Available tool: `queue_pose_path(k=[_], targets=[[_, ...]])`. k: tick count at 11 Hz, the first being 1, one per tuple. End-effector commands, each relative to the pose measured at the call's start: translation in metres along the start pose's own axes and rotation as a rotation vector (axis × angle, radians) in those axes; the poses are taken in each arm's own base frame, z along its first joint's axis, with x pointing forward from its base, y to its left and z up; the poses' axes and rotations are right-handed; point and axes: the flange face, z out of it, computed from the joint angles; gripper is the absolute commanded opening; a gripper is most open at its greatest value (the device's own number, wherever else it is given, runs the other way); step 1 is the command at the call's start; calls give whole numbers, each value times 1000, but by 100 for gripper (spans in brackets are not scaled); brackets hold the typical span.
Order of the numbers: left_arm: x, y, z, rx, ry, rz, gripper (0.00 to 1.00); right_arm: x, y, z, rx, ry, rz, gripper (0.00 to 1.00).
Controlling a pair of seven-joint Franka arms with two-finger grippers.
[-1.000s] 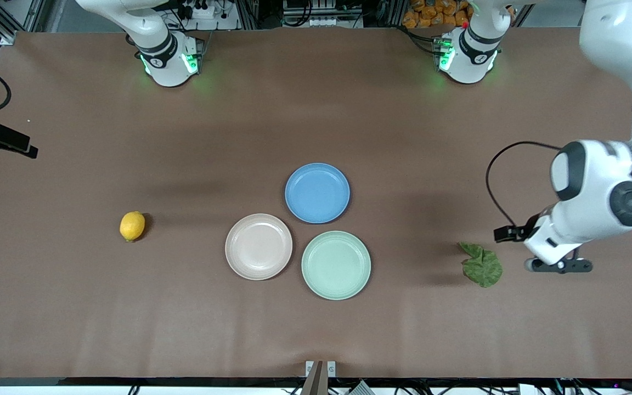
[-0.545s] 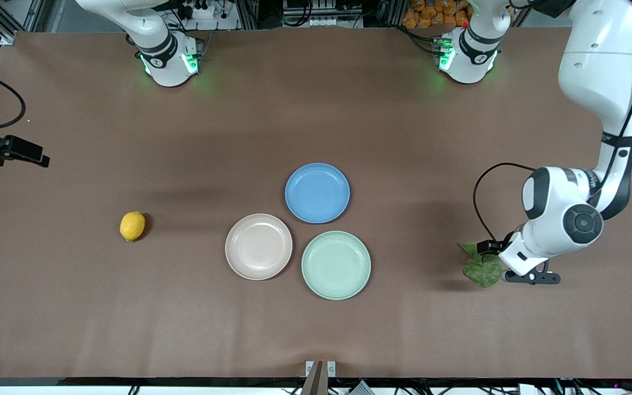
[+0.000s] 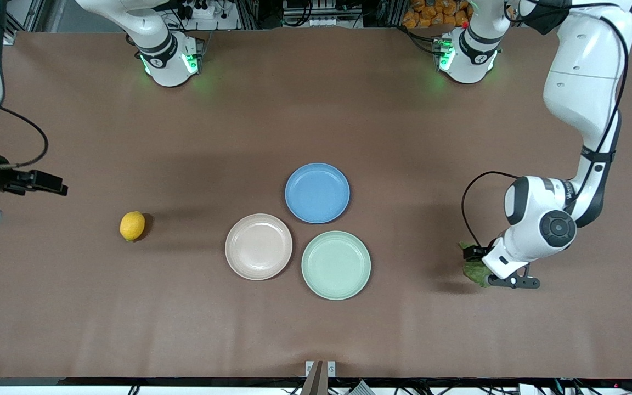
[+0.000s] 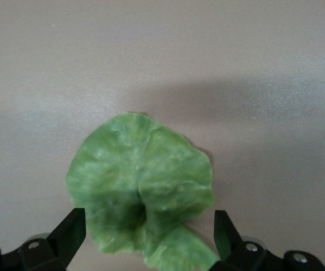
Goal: Place lemon and lettuce in plates
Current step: 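Grasp the lettuce with the left gripper while the right gripper reaches the lemon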
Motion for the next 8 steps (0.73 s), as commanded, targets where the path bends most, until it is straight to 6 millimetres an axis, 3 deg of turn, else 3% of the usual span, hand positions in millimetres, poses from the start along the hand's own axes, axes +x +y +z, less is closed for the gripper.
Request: queue_pose_path(k=[1, 3, 6, 7, 8], targets=[[5, 4, 17, 9, 17, 12, 92, 13, 19, 50, 9, 17, -23, 100], [5, 3, 20, 9, 20, 12, 67, 17, 22, 74, 5, 21, -14, 100], [5, 3, 21, 11, 20, 15, 10, 36, 21, 122, 8, 16, 1, 100], [8, 3, 16, 12, 31, 17, 0, 37, 21, 140, 1, 26, 3, 100], [11, -3, 6, 13, 44, 21, 0, 36, 21, 152, -4, 41, 3, 100]])
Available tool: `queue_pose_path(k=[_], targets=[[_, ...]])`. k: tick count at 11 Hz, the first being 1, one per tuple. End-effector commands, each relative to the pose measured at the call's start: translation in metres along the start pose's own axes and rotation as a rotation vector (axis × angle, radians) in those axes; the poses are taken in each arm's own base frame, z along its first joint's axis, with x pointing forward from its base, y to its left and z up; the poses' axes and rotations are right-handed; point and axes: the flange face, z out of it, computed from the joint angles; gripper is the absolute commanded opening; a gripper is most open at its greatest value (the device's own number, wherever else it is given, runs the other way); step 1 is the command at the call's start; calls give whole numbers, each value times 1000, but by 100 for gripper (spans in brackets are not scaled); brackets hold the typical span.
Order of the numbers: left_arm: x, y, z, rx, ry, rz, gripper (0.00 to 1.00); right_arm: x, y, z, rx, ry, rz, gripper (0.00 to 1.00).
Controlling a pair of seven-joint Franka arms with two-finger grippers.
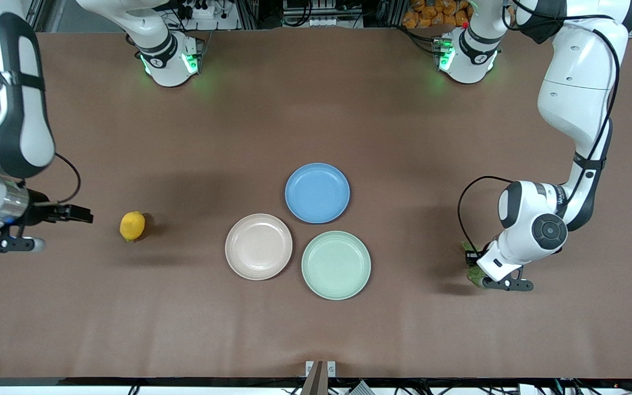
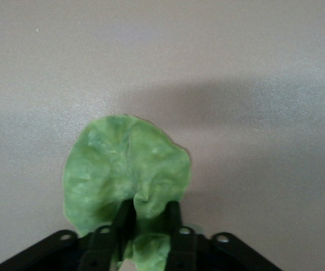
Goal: Place lemon and lettuce in plates
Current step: 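Grasp the lettuce with the left gripper while the right gripper reaches the lemon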
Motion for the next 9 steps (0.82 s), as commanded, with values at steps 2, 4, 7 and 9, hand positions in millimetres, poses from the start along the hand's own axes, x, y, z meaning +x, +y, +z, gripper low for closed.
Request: queue_pose_path(k=[2, 4, 7, 9], targets=[[12, -5, -26, 21, 52, 27, 0, 4, 1, 53, -4, 28, 1, 100], [16, 7, -58, 21, 83, 41, 0, 7, -7, 77, -5, 38, -2, 100], [16, 60, -107, 4, 114, 89, 0, 5, -10, 110, -15, 56, 3, 100], [14, 98, -126, -28, 135, 126, 0, 5, -13, 129, 6, 73, 30, 100]])
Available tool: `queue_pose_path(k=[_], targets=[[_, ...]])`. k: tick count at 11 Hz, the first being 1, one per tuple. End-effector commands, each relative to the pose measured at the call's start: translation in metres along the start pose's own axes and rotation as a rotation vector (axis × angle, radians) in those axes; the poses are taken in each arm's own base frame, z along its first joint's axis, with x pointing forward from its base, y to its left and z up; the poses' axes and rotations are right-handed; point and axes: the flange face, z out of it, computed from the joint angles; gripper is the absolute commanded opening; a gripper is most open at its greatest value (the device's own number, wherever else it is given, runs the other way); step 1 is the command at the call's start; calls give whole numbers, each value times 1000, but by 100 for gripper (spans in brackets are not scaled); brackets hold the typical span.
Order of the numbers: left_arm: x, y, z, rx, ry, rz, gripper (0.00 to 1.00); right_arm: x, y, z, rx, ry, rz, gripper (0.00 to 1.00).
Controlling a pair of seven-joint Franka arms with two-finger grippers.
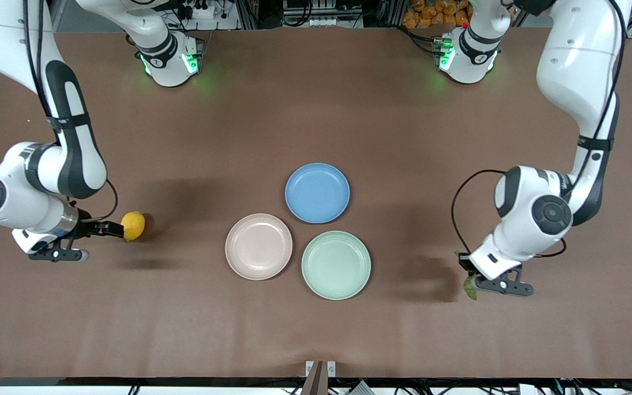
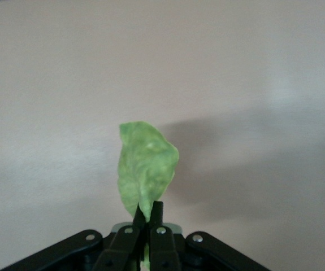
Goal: Place lemon and lettuce in plates
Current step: 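Carry the lettuce to the green plate while the right gripper grasps the lemon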
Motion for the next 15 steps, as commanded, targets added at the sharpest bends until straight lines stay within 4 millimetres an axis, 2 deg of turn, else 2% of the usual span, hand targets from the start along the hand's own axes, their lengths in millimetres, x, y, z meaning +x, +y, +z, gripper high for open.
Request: queue_pose_path(k=[1, 2, 5, 8, 9, 10, 12, 14, 15], targets=[[-3, 55, -28, -49, 8, 55, 0, -5, -5, 32, 22, 23, 26, 100], [-3, 70, -31, -71, 12, 75, 0, -8, -3, 46, 13, 23, 27, 100], [-7, 108, -38, -120, 13, 57, 0, -11, -6, 65, 11, -3, 22, 100], [-13, 171, -33, -159, 29, 93, 0, -26, -3, 85, 15, 13, 51, 100], [-15, 191, -27, -170, 42, 99, 0, -33, -2, 94, 19, 11, 65, 100], [-16, 211, -23, -189, 77, 107, 0, -34, -2, 96, 18, 7, 64, 100], [-23, 245, -4, -223, 130, 132, 0, -34, -7, 101, 15, 6, 59, 100], [-31, 267, 20, -240, 137, 153, 0, -35, -7, 106, 13, 0, 64, 100], [-34, 271, 33, -244, 140, 163, 0, -35, -8, 105, 13, 3, 67, 99]])
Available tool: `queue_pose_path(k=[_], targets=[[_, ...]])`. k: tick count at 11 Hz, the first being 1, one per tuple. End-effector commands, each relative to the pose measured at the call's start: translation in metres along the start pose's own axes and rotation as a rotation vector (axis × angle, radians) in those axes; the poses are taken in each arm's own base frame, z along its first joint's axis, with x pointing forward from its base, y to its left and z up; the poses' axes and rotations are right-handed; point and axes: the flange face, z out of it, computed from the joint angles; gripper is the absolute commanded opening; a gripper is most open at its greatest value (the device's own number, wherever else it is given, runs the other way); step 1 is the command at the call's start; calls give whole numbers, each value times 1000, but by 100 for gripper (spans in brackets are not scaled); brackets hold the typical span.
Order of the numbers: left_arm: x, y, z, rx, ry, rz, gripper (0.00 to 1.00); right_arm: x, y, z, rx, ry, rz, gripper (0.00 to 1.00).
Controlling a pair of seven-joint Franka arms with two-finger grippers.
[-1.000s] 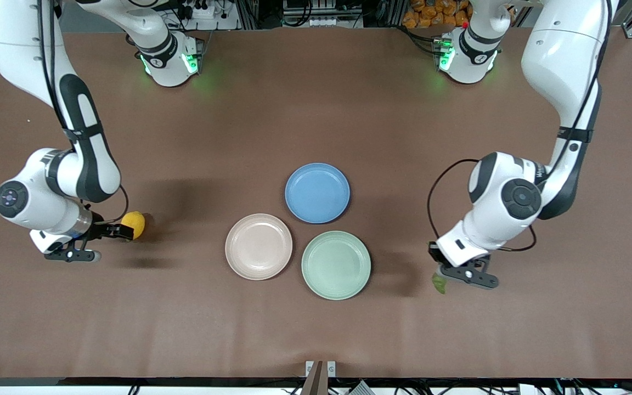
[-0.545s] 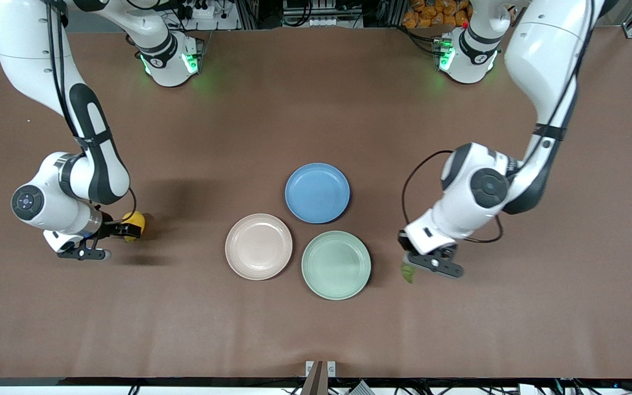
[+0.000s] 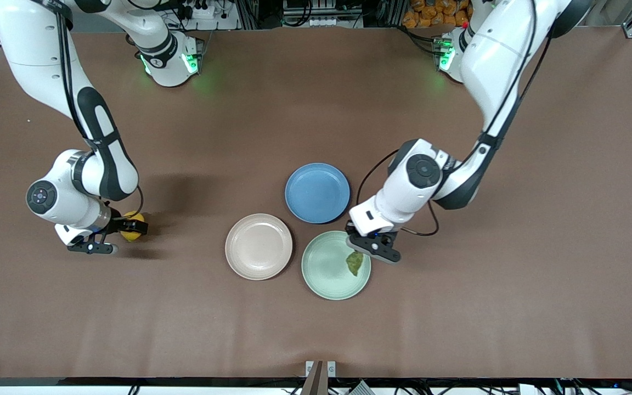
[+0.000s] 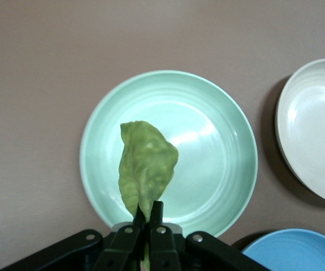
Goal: Place lemon and lettuce in plates
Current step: 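Carry the lettuce to the green plate while the right gripper grasps the lemon, then open the left gripper to drop the lettuce onto the green plate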
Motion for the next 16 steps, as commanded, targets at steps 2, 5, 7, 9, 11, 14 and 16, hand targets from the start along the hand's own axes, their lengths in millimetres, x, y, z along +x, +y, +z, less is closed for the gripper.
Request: queue_pose_path(k=[2, 5, 7, 9, 11, 14, 16], targets=[[-7, 19, 46, -2, 6, 24, 39, -2, -4, 4, 32, 13, 42, 87], [-8, 19, 50, 38, 9, 47, 100, -2, -4, 5, 38, 0, 45, 64], [0, 21, 33, 39, 34, 52, 100, 1, -3, 2, 40, 4, 46, 61], [12, -5, 11, 54, 55, 27, 100, 11, -1, -11, 60, -32, 50, 57], [21, -22, -19, 78, 27, 7, 100, 20, -6, -26, 76, -44, 45, 57], [31, -56, -82, 123, -57, -46, 100, 36, -15, -55, 100, -67, 60, 55], [26, -60, -127, 164, -165, -58, 100, 52, -29, -78, 106, -45, 104, 57]])
